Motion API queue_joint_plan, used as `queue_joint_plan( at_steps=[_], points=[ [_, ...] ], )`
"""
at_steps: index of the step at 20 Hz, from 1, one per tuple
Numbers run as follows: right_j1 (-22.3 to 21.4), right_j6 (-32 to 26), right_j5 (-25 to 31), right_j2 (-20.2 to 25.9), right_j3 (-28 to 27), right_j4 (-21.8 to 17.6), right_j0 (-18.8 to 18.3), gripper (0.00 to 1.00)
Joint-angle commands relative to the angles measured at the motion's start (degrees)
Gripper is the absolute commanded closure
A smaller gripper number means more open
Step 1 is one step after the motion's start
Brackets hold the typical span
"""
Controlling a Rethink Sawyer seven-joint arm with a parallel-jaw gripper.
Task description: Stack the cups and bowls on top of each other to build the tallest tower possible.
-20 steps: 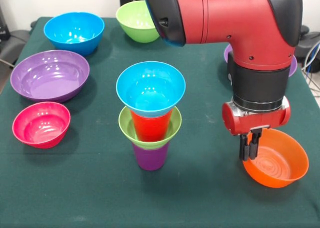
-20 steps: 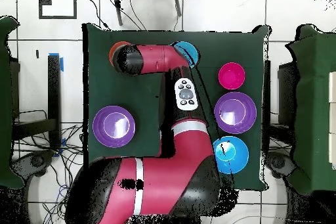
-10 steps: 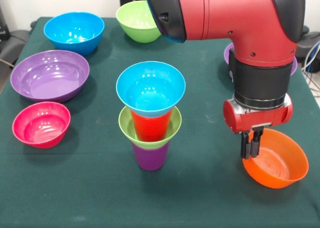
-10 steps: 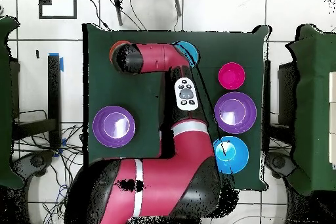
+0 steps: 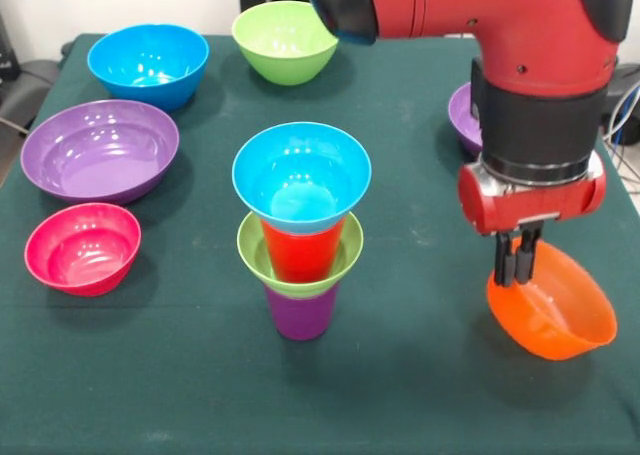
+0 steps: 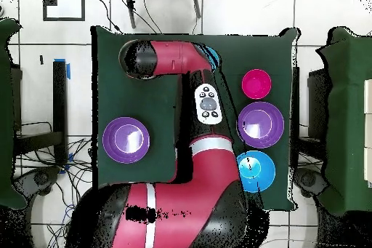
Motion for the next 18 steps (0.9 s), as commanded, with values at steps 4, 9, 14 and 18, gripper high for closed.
queue_joint_plan(
  at_steps=[4,9,14,18],
  points=[
    [-4.62,1.22,12.03,3.85,3.22,3.35,-0.52,1.00],
    [-5.33,-0.48,14.58,5.60,3.25,5.55,-1.65,1.00],
    [-4.91,-1.54,17.63,6.23,1.32,6.92,-2.06,1.00],
    [-5.45,-3.12,20.48,7.48,1.03,8.56,-3.10,1.00]
  ],
)
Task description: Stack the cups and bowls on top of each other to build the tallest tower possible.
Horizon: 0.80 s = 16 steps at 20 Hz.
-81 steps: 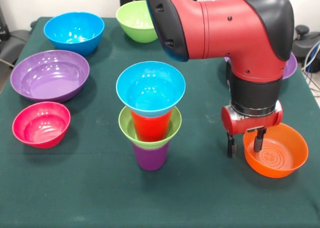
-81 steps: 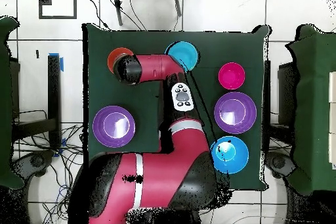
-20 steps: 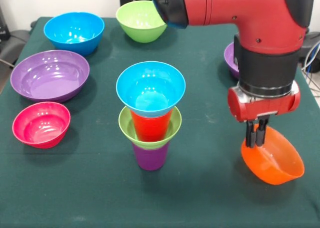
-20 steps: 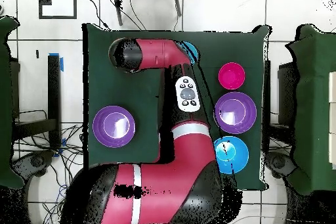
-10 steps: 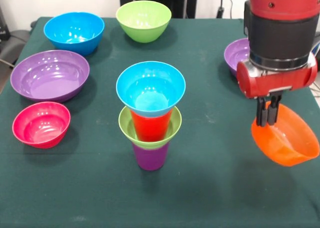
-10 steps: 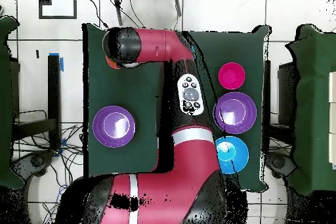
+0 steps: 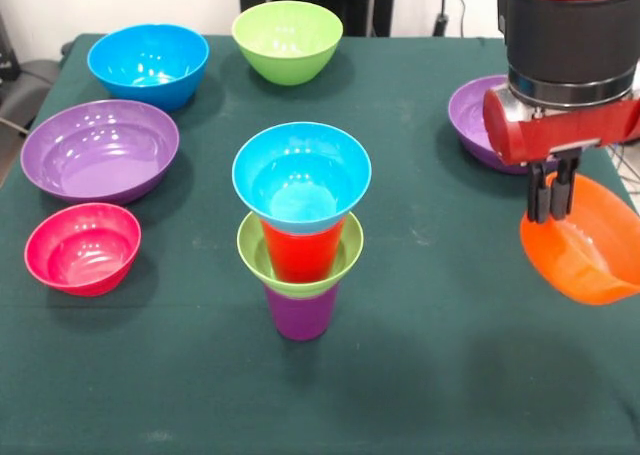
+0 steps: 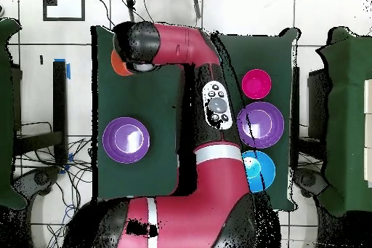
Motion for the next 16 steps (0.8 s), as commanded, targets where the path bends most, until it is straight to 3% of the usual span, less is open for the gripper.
queue_joint_plan(
  at_steps=[1,10,16],
  points=[
    [-0.11,-3.43,11.25,6.92,-0.18,2.35,-2.16,1.00],
    [-4.44,-6.68,14.71,10.47,5.35,5.30,-6.17,1.00],
    [-3.98,-7.87,18.68,13.00,3.81,5.96,-7.90,1.00]
  ],
)
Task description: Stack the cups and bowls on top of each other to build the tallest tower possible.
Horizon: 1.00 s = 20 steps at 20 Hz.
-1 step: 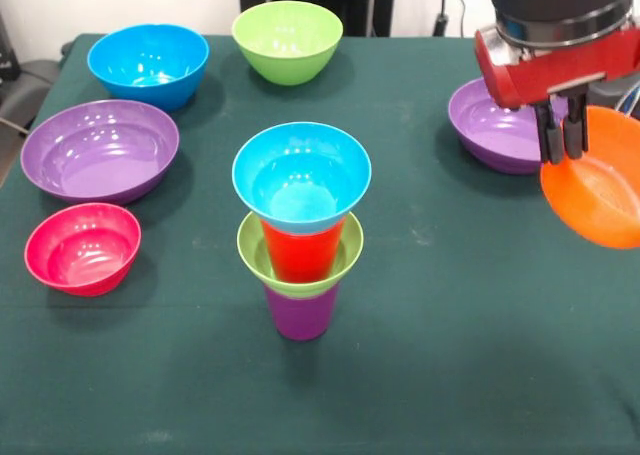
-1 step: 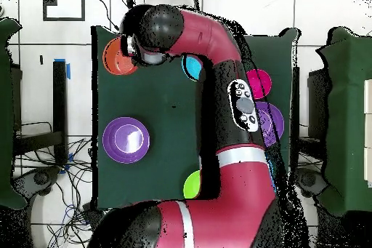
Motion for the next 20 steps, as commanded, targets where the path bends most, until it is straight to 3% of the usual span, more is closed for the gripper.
queue_joint_plan(
  at_steps=[1,20],
  points=[
    [-0.99,-7.83,8.68,7.22,3.28,1.05,-2.12,1.00],
    [1.16,-12.31,16.80,14.46,0.86,-0.56,-8.32,1.00]
  ],
)
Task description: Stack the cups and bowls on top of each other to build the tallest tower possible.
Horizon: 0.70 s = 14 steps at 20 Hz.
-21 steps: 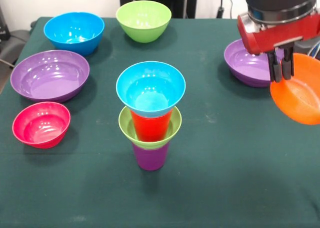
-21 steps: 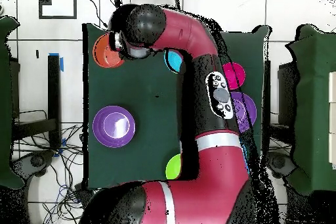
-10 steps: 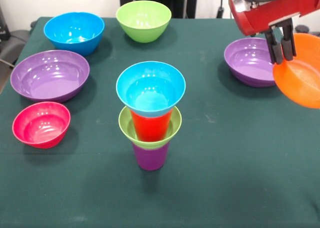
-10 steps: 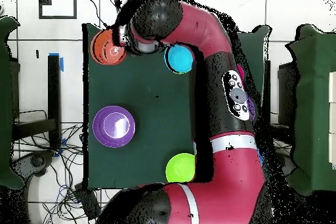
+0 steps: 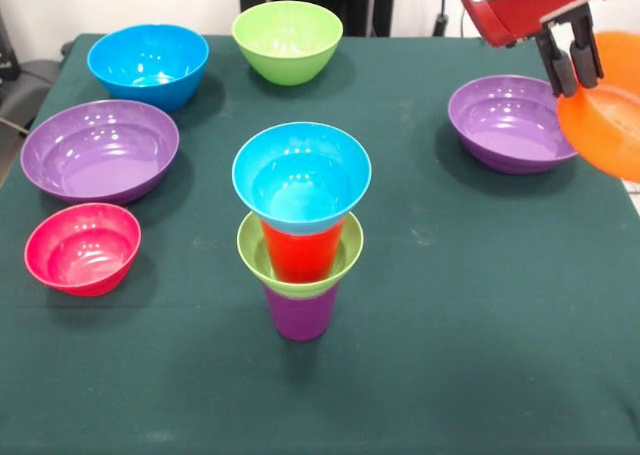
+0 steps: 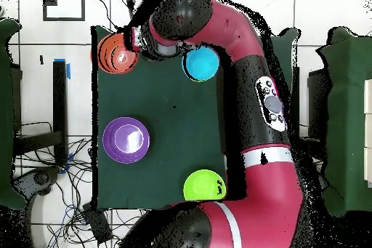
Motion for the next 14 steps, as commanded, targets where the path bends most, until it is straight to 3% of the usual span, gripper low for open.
queue_joint_plan(
  at_steps=[1,12,13,14],
  points=[
    [2.93,-12.56,9.07,5.56,-0.35,-1.90,-1.89,1.00],
    [6.74,-17.54,19.59,8.34,-8.77,-6.25,-4.52,1.00],
    [8.98,-17.61,22.88,8.89,-13.99,-7.22,-3.45,1.00],
    [9.70,-17.92,24.27,9.29,-15.59,-7.68,-3.38,1.00]
  ],
)
